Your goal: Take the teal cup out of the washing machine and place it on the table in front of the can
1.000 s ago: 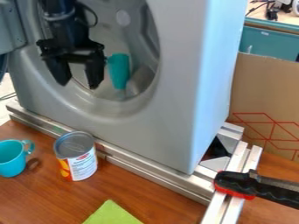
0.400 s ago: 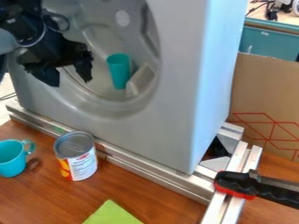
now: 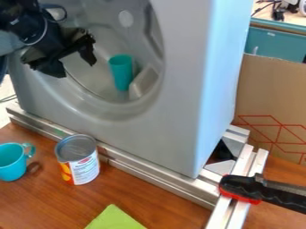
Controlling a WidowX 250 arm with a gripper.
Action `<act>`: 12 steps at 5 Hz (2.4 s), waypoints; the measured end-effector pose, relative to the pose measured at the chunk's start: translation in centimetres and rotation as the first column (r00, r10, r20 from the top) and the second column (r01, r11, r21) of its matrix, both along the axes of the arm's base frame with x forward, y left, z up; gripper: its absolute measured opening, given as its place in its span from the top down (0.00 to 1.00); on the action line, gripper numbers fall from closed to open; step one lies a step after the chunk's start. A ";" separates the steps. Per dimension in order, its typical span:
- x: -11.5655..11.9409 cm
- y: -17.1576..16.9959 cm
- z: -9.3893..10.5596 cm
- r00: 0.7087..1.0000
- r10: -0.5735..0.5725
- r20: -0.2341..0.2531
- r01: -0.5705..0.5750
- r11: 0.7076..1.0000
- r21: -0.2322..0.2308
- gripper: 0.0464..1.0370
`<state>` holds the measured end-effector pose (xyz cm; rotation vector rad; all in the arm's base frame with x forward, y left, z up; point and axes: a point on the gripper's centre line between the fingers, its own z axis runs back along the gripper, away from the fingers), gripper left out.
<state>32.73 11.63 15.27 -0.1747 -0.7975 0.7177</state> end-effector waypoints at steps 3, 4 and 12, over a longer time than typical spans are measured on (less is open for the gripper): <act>4.5 -0.8 -0.2 0.998 0.032 -0.058 -0.034 0.998 -0.043 0.04; 5.0 -0.8 -1.2 0.996 0.027 -0.081 -0.031 0.998 -0.050 0.04; 0.3 -2.8 1.3 0.983 0.054 -0.178 -0.053 0.999 0.010 0.95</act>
